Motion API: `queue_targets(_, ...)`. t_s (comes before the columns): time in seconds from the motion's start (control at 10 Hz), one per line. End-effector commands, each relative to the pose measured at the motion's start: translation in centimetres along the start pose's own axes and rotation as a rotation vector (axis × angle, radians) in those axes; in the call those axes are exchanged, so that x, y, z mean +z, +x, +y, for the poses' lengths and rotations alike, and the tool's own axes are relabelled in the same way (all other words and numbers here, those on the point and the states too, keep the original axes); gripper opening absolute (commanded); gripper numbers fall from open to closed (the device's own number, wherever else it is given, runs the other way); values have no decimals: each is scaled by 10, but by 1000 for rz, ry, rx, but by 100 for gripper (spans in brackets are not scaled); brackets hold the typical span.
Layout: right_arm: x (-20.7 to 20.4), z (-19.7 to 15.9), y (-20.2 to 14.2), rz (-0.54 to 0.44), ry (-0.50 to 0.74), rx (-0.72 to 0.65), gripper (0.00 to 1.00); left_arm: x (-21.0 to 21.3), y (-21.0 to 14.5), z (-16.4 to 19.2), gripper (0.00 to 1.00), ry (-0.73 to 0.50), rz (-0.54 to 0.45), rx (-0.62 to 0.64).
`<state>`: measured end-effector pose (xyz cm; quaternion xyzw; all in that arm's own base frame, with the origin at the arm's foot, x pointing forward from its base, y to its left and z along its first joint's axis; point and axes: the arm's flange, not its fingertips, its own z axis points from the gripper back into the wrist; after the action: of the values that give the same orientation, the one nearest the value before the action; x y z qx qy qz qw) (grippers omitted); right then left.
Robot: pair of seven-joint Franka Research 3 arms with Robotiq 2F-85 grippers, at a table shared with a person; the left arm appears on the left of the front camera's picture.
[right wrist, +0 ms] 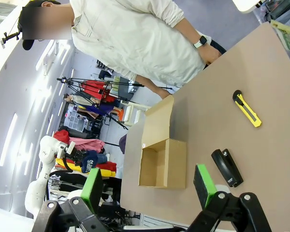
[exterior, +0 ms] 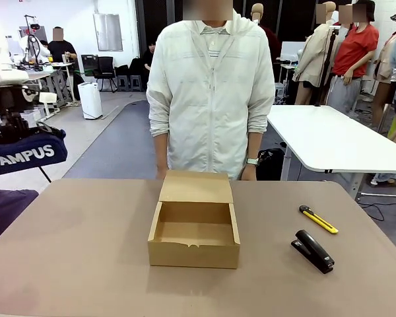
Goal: Pack the items into the box.
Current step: Pick up the item specified by the human and place it in the Mailer Box.
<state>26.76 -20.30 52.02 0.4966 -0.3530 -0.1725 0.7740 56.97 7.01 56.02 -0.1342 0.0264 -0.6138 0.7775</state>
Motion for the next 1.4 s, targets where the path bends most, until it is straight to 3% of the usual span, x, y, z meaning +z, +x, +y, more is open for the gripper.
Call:
queue_targets(0.0,-2,1,3,-21,32,24,100,-14,4,9,0,-27,-1,-10)
queue_targets(0.4,-2,1,3,-21,32,24,100,-22,8,13,0,-39,7,-11)
queue_targets(0.5,-2,1,3,-21,32,24,100,-30,44,-2,0,-42,31,60)
queue_targets(0.6,-2,1,3,-21,32,24,100,-48,97,-33,0,-71,-9,-75)
queue_targets(0.7,-2,1,3,-21,32,24,100,-69,148,-67,0,-131,33,-193)
queue_targets(0.8,-2,1,3,-21,32,24,100,-91,203,-90,0,-153,67,-221)
queue_targets(0.9,-2,1,3,-21,32,24,100,-109,250,-100,0,-117,-13,-177)
queue_targets(1.0,-2,1,3,-21,32,24,100,-133,292,-108,0,-177,-12,-189)
queue_targets(1.3,-2,1,3,-21,32,24,100,-186,381,-119,0,-81,-106,-118)
